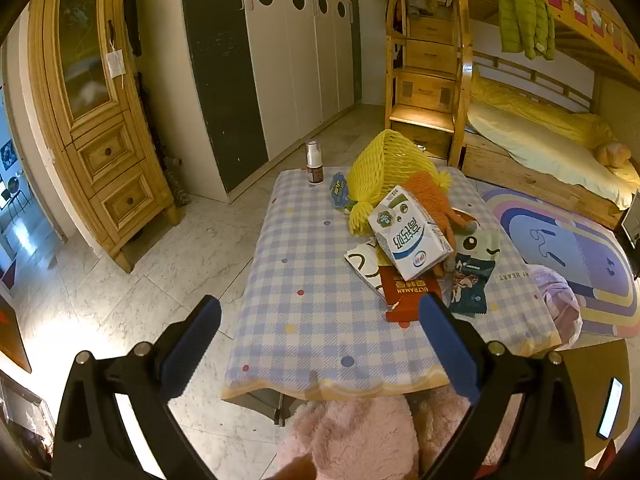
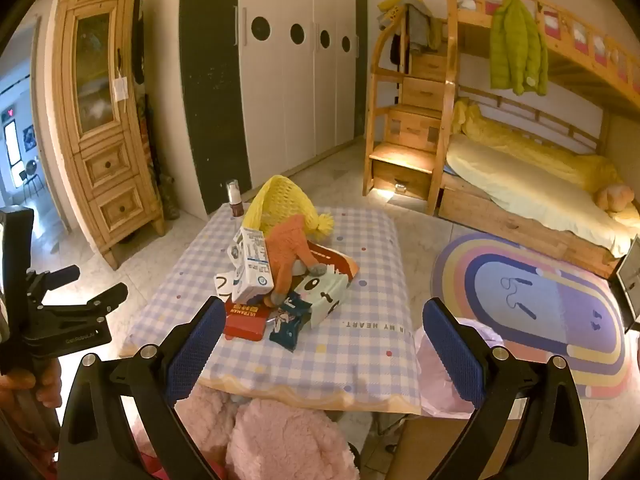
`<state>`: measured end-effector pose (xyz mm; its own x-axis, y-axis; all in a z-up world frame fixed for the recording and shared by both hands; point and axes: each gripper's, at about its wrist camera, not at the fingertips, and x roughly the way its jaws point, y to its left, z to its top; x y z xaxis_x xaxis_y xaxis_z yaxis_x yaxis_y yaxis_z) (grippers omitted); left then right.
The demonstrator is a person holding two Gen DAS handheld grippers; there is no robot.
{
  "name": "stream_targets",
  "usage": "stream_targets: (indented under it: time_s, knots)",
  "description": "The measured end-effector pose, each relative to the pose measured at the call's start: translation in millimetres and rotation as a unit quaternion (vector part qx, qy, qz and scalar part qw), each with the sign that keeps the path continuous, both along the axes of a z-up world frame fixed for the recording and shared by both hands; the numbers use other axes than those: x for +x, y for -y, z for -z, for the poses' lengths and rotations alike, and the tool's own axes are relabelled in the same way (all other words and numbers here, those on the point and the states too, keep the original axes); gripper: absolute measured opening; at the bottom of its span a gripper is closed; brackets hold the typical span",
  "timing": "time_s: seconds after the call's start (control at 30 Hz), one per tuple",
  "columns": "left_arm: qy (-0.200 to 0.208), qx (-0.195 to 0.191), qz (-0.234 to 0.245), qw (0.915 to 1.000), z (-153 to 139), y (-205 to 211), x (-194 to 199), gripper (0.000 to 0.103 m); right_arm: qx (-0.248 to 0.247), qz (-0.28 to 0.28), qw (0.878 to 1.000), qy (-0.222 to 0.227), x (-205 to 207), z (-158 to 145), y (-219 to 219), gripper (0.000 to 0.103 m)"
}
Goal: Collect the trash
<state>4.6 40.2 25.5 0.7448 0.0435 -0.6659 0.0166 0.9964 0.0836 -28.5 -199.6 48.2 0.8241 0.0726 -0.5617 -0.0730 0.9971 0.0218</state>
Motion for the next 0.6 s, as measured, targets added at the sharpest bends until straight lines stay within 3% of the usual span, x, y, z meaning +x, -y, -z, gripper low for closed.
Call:
stream_targets:
  time_s: [0.6]
  knots:
    - [0.0, 0.0, 0.0, 1.0, 2.1, -0.4, -0.2, 0.096, 0.001, 0.0, 1.0, 0.001, -0.6, 0.9, -2.3, 0.098]
